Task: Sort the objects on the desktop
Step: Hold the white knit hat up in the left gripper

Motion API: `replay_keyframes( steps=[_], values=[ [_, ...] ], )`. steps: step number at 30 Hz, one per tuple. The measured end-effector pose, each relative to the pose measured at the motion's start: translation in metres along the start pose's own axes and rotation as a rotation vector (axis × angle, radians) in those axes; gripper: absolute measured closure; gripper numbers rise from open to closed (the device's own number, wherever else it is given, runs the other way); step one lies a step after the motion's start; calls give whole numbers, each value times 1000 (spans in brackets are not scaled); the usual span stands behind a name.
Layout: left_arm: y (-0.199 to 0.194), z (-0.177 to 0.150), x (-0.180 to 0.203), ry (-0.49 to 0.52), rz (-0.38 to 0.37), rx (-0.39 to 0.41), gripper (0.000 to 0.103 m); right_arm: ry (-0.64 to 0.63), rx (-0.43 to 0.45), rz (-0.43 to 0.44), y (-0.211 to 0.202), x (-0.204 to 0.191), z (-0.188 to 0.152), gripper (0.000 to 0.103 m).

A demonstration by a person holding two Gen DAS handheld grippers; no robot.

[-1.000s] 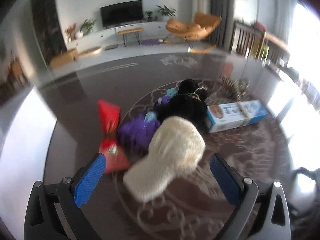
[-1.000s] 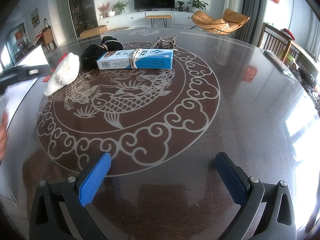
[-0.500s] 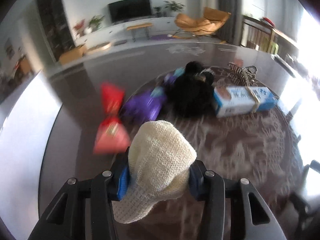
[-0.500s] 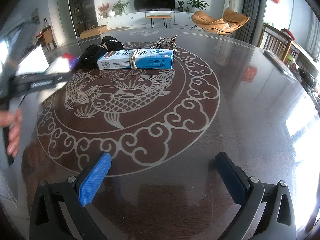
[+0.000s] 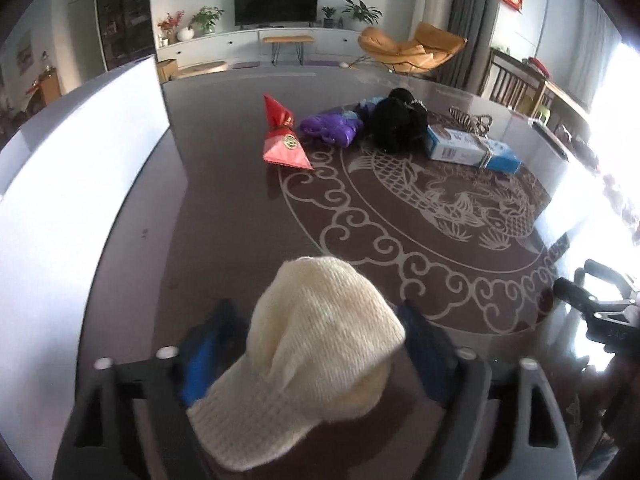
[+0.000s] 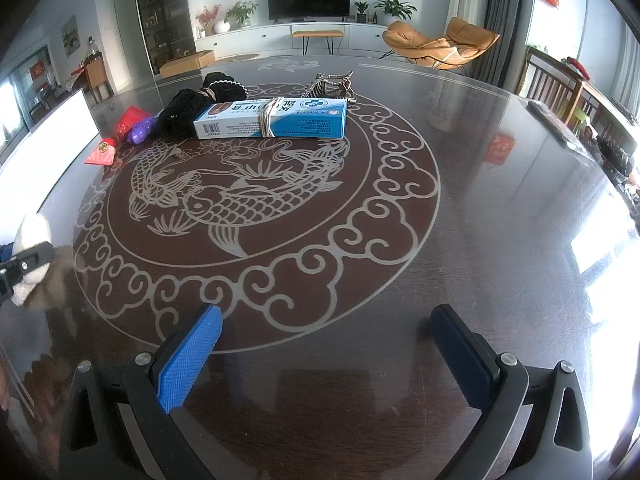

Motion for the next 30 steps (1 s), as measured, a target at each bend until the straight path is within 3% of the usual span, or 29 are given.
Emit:
replay_keyframes(
  steps=[5, 8, 30],
  values=[
    [11, -3, 4, 58, 24, -28, 12, 0, 0, 0, 0, 0, 0, 0],
    [17, -3, 5, 60, 18, -51, 0, 0, 0, 0, 0, 0, 0, 0],
    [20, -3, 4, 54, 18, -47, 0, 0, 0, 0, 0, 0, -1, 0]
  ],
)
Point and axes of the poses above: each gripper's, at about its wrist camera, not at the fingertips, and y roughly the way its jaws point, x to its right, z to its top, the point moved 7 cm from there along y, roughly the way its jaws point, and after that the axes turned 15 degrees about -z, right-handed, at the moved point
